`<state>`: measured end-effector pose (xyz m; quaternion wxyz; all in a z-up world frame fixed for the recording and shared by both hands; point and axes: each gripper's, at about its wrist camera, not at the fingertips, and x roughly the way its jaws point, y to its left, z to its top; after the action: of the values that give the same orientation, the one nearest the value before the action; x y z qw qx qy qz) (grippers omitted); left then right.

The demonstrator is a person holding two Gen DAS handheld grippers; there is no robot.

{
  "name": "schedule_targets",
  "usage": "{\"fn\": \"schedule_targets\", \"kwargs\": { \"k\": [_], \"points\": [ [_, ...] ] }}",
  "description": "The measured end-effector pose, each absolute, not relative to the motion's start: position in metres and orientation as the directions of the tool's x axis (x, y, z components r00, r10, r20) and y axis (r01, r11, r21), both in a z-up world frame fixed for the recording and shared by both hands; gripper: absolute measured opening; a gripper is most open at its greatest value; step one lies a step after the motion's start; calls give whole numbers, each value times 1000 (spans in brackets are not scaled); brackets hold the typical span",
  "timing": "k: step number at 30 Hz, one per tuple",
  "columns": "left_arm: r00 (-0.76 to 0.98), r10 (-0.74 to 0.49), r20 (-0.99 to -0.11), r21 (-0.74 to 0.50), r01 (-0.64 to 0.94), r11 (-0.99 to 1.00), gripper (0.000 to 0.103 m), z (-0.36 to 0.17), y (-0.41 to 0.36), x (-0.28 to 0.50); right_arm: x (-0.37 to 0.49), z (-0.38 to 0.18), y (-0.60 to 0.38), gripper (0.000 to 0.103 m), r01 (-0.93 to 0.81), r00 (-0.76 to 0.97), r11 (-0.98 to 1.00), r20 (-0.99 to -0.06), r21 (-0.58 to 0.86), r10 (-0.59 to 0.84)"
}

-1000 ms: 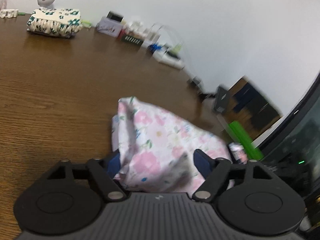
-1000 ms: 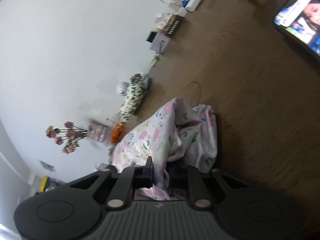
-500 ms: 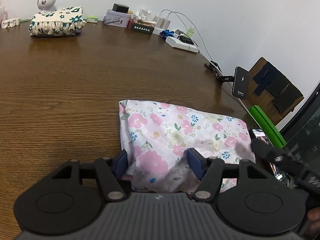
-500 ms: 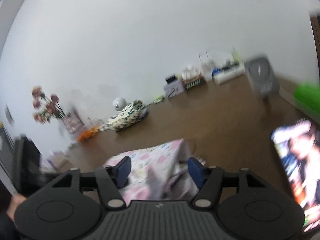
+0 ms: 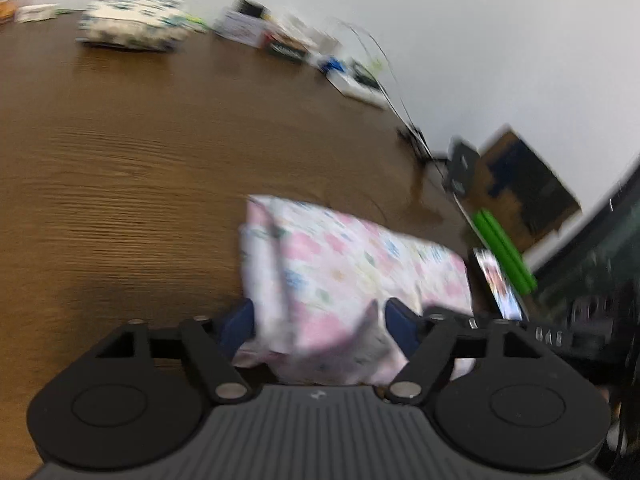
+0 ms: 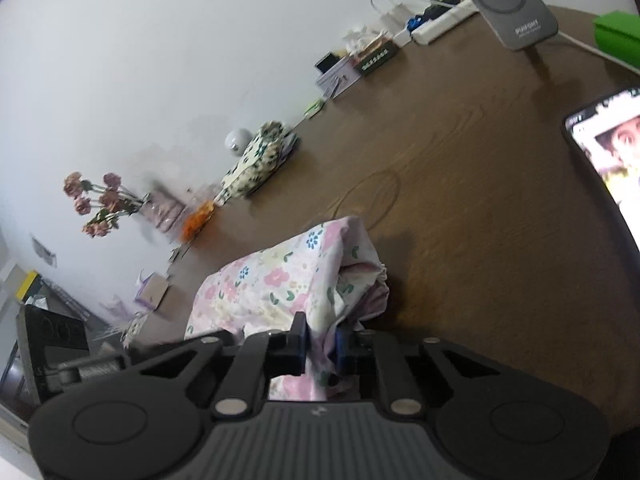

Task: Fold clothes
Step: 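Grasp the folded pink-flowered bundle with the left gripper and lift it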

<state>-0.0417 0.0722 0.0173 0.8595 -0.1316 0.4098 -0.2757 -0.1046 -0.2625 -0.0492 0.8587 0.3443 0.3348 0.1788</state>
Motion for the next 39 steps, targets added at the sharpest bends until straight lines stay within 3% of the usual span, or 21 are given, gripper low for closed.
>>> {"fn": "schedule_targets", "kwargs": {
  "k": [3,9,13,15,17,19,20,21,23,24,25,27,29,32,35,39],
  "points": [
    [543,-548,-636,-454,311,835,81,15,79,-31,-104,-48,-262,20,-78,708,711,-463,699,533],
    [559,-543,-627,-437,325,839,86,9,57,-15,-113,-32,-259,51,-46,763,801,-497,596,413],
    [538,-575,-616,-458,350,817,84,7,48,-13,-108,-30,-262,54,-23,787,796,-479,605,388],
    [535,-588,-607,-475,349,808,81,6,44,-13,-100,-35,-264,49,-10,781,773,-478,635,403],
    [532,-603,-594,-501,342,795,79,3,42,-14,-92,-40,-265,20,-6,770,752,-477,659,424],
    [514,-631,-581,-541,335,771,69,0,40,-14,-86,-46,-267,14,-8,755,712,-463,702,465],
    [496,-647,-579,-569,322,756,51,-2,39,-13,-85,-48,-268,12,-11,751,701,-457,713,477],
    [474,-667,-574,-606,301,736,41,-6,41,-11,-84,-49,-268,12,-14,747,695,-455,718,485],
    [451,-702,-551,-677,251,692,41,-12,50,-8,-83,-49,-272,12,-10,743,679,-448,734,496],
    [448,-713,-540,-700,231,675,43,-14,56,-6,-83,-49,-275,13,-8,743,667,-442,745,502],
    [454,-714,-533,-713,214,668,46,-15,61,-6,-84,-49,-278,20,-4,745,658,-437,753,504],
    [494,-686,-534,-701,195,686,69,-10,70,-12,-86,-45,-280,32,11,752,676,-451,737,480],
    [533,-656,-535,-689,174,703,83,-5,79,-17,-90,-39,-280,40,4,765,712,-461,703,451],
    [539,-620,-569,-655,158,739,84,2,81,-25,-92,-34,-280,46,5,775,738,-470,674,424],
    [529,-606,-595,-628,165,760,84,6,71,-37,-86,-36,-277,44,6,756,742,-489,670,435],
    [567,-606,-558,-629,187,754,84,0,54,-47,-81,-36,-270,40,-17,748,748,-488,663,450]
  ]
}}
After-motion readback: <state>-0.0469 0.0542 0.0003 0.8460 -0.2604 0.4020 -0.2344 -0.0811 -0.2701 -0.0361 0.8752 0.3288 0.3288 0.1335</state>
